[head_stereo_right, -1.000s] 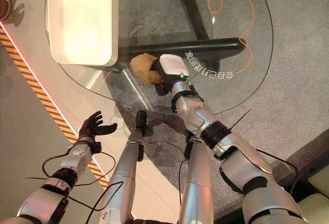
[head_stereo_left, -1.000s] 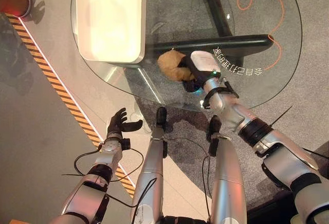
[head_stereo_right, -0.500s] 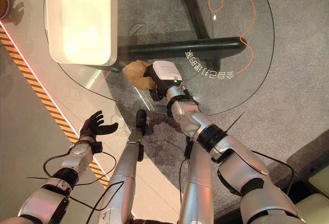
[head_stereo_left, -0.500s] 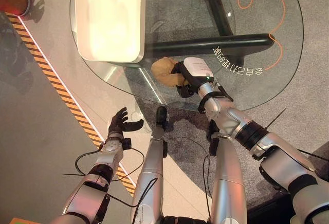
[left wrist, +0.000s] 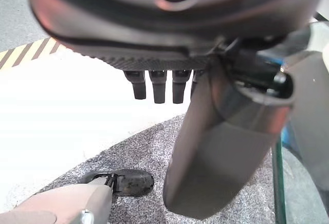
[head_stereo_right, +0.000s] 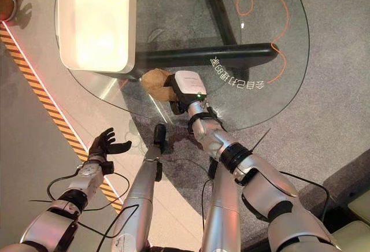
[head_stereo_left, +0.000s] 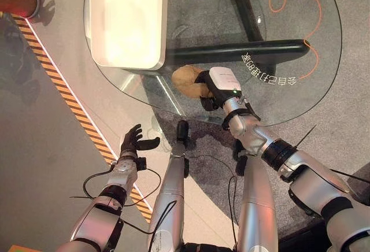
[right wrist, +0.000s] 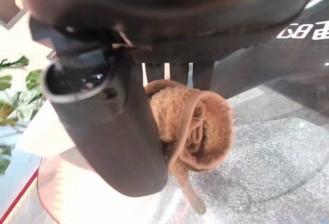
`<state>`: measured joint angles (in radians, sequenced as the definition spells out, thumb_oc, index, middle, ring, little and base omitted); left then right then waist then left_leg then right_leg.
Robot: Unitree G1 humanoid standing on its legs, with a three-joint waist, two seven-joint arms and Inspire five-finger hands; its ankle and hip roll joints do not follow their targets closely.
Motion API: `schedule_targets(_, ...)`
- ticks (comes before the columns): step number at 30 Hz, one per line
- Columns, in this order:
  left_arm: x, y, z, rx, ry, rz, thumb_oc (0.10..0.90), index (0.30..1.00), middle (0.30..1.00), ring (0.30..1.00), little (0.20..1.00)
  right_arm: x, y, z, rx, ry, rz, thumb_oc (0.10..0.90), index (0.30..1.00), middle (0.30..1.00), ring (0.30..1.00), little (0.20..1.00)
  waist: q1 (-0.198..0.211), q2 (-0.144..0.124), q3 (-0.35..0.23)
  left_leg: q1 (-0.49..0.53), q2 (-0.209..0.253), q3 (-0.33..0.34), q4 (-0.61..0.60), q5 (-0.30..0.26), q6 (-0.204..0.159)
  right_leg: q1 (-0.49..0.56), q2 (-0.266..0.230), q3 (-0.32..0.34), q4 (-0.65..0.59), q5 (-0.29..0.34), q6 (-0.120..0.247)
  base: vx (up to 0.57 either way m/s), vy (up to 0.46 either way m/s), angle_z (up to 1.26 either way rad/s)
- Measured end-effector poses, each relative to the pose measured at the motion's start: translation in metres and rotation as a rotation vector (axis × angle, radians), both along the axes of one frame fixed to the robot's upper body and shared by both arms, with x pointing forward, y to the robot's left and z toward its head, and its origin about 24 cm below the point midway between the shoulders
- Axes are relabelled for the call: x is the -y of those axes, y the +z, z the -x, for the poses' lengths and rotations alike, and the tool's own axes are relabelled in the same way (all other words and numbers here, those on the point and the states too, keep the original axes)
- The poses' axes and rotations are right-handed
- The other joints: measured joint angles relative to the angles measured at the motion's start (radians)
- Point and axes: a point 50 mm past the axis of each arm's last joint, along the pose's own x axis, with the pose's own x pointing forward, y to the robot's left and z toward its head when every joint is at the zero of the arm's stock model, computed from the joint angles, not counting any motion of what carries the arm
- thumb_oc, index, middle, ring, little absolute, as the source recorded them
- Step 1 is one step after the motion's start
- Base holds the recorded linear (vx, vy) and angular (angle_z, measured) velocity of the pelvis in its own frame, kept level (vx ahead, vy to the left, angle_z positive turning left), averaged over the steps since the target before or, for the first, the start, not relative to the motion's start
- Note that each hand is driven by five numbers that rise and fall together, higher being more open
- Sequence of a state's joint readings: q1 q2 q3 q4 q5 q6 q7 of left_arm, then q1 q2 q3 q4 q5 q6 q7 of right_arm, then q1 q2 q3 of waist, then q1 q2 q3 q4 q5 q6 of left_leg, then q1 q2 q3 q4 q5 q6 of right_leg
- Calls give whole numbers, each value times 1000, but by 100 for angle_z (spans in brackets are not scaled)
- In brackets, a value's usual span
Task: Wipe the table with a cloth and put it in the basket.
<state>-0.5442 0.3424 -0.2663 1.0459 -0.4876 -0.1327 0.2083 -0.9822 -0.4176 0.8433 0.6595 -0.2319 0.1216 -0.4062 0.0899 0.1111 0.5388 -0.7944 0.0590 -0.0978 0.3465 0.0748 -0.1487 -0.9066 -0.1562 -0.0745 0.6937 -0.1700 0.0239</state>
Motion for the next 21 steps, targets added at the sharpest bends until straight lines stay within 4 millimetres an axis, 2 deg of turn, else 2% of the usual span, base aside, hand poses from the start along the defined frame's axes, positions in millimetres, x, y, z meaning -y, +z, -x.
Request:
schedule_targets(6,-3,1,0,3,1,-8,800,900,900,900,900,9,10,-2,56,-30,-95,100,300,300,300,200,13,0,0,-29,0,-7,5,1,1,-21,1,-7,-1,1,0,-2,-9,1)
schedule_targets(16,-6,6,-2,23,-2,-16,800,900,900,900,900,20,25,-8,126,-78,-126,100,300,300,300,200,20,1,1,-36,-5,-8,7,5,-2,-24,-3,-7,-5,10,2,0,0,0)
schedule_targets(17,-6,7,-2,27,-4,-16,800,900,900,900,900,29,32,-10,163,-113,-143,100,300,300,300,200,20,1,2,-40,-5,-8,8,6,0,-25,-3,-7,-14,14,6,0,0,0)
schedule_targets(21,-7,9,-2,32,-5,-15,800,900,900,900,900,43,47,-13,230,-159,-160,100,300,300,300,200,18,1,2,-63,-7,-9,17,7,5,-37,-4,-8,-22,21,13,0,0,0)
